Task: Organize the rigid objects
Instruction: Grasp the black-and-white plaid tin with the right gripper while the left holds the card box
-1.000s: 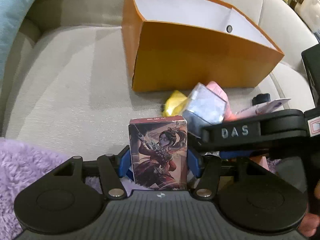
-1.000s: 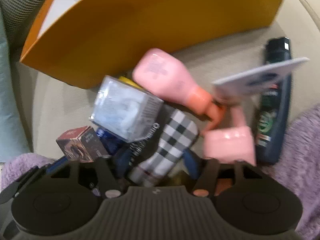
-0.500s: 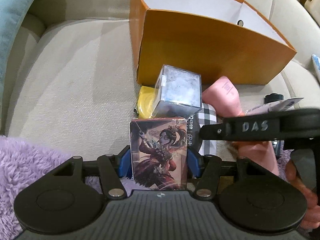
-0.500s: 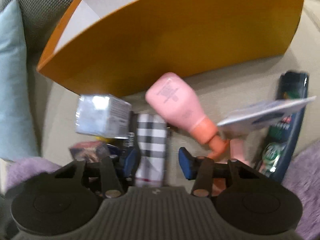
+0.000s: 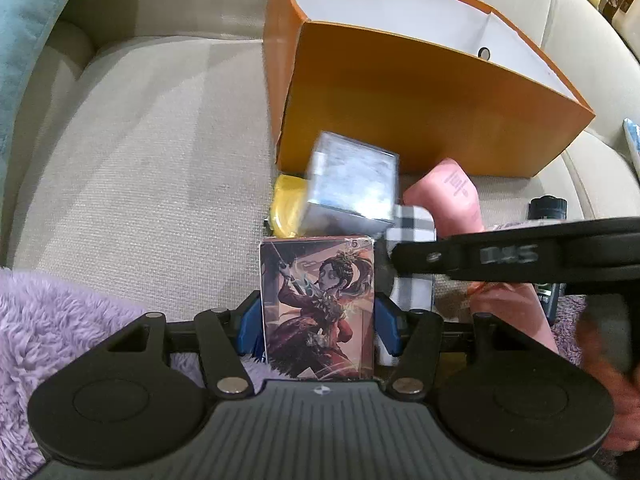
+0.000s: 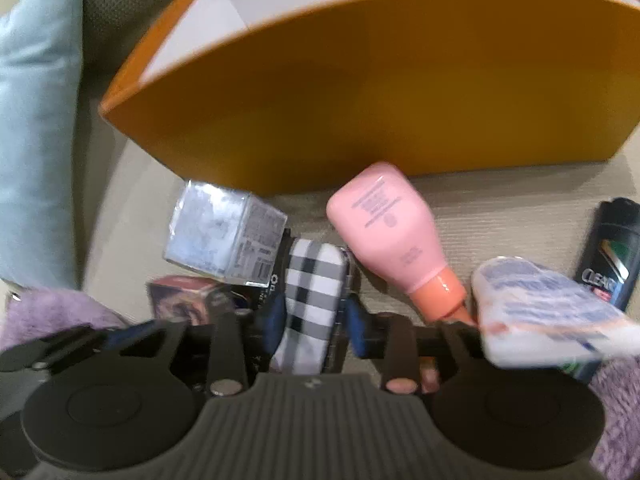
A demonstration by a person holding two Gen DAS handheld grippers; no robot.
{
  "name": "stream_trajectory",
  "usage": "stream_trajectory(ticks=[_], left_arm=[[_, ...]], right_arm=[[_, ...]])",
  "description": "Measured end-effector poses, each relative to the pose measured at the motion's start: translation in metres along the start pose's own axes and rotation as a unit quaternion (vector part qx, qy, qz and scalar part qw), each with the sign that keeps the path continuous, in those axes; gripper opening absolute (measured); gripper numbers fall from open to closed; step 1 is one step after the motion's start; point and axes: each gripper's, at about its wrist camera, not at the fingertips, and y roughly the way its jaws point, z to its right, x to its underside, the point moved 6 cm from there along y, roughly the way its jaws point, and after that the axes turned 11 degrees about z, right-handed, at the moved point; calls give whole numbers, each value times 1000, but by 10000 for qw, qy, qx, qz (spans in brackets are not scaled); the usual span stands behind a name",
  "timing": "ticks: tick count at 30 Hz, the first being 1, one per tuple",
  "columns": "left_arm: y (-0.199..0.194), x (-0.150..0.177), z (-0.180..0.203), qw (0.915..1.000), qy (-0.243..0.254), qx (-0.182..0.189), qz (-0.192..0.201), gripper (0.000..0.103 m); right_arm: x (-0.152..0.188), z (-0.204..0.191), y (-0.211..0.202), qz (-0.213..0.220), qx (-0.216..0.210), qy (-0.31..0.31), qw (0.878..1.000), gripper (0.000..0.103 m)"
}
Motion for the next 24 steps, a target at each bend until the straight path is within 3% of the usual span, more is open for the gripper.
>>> stream_trajectory(ticks=[4,8,11,15,18,20,24], left_arm=[[1,-2,-1,9999,-94,96,17,66],[8,-6,-1,9991,-331,282,7,66],[15,-10,-3,9978,-571,351,7,68],[12,-8,-10,9963,-733,423,-128,69],[2,-7,-8,9966,-577,572,-153,72],[-4,-9,-8,9958,-574,696,-167,73],[-9,-12,-13,9933,-688,901,-202,70]], right_arm=[[-5,-10,-36,296,-14,-257,9992,15],[-9,-13,-57,369,334,-794,9956,14],[0,-4,-59,310,229,-678,9970,15],[5,6,-50,77,-75,-219,9997,18],[8,13,-54,15,-222,-26,9997,19],[12,15,-51,-22,-260,16,9997,30],[21,12,-46,-83,-460,145,9988,35]])
